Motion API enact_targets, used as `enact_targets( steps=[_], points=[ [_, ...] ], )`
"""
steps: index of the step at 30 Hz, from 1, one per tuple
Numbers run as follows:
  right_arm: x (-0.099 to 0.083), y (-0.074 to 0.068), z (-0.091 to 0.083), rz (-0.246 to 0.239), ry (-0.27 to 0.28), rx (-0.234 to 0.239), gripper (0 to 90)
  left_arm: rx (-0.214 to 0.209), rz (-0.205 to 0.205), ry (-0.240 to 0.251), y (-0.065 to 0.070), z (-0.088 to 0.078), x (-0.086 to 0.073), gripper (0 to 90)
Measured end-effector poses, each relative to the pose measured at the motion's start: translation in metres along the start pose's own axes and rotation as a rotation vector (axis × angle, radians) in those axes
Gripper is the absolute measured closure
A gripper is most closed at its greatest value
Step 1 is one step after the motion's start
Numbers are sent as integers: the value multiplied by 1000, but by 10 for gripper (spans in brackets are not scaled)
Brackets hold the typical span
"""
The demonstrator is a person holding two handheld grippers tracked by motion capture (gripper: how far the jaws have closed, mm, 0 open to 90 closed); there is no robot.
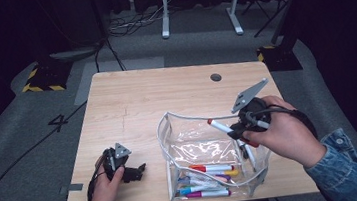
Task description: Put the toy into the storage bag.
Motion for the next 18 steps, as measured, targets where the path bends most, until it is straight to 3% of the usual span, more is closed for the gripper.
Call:
enact_targets(
  steps=[8,18],
  points=[
    [-4,-32,28,-43,-82,114,768,0,0,0,0,0,0,0],
    [-24,-47,65,-86,-200,182,768,0,0,0,0,0,0,0]
  ],
)
Point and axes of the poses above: each handheld gripper's, and its own axes: z roughly forward along the jaws, x roughly out of its top, y roughly to its right, the point moved 10 cm from there along z, roughly forward along the jaws, and after that the axes turned 13 degrees about y, right-handed, at the moved point
